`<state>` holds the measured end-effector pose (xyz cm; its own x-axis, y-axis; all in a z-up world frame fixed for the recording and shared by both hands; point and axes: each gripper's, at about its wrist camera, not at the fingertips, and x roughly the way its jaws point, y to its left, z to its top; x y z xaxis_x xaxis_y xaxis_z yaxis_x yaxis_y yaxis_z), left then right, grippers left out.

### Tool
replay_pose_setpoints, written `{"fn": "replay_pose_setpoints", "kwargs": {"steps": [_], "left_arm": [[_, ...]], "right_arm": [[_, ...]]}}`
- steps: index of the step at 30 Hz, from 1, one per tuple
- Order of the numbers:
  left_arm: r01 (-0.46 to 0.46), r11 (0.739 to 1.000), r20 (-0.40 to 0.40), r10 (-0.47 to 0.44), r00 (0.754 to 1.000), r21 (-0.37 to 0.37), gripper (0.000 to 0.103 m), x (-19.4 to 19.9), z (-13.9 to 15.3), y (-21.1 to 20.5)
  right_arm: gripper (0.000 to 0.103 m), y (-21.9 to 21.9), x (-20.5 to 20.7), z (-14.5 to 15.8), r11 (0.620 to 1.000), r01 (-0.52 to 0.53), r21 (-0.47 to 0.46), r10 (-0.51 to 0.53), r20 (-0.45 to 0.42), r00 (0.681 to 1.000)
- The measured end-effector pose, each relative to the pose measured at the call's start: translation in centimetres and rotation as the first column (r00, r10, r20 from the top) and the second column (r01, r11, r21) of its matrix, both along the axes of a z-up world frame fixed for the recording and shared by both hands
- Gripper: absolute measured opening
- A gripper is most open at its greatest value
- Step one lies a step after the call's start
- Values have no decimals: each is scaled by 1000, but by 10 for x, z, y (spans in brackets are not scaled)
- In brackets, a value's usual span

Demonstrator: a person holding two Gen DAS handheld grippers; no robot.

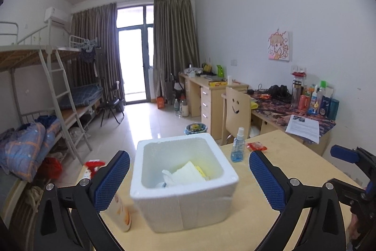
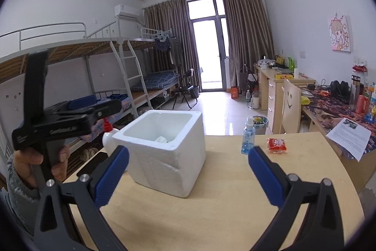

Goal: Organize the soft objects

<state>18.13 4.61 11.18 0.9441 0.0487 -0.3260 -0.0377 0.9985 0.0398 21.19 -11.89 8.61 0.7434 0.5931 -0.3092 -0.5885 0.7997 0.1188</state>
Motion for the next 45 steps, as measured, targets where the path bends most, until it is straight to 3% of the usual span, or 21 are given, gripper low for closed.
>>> {"fn": "replay_pose_setpoints", "kwargs": {"steps": [12,27,45], "left_arm": [[-31,1000,109,31,994,-4,102,-87,6,-16],[-48,998,190,54,980,-37,102,-147,-37,-29],[-61,995,179,74,981,-75,102,-185,-82,-36]], "right_arm": [[103,-7,-70,16,1000,-16,13,15,94,995],[103,-15,-118,-5,998,30,46,-38,183,982],[103,-20,-143,-65,997,64,33,-68,113,991]]}}
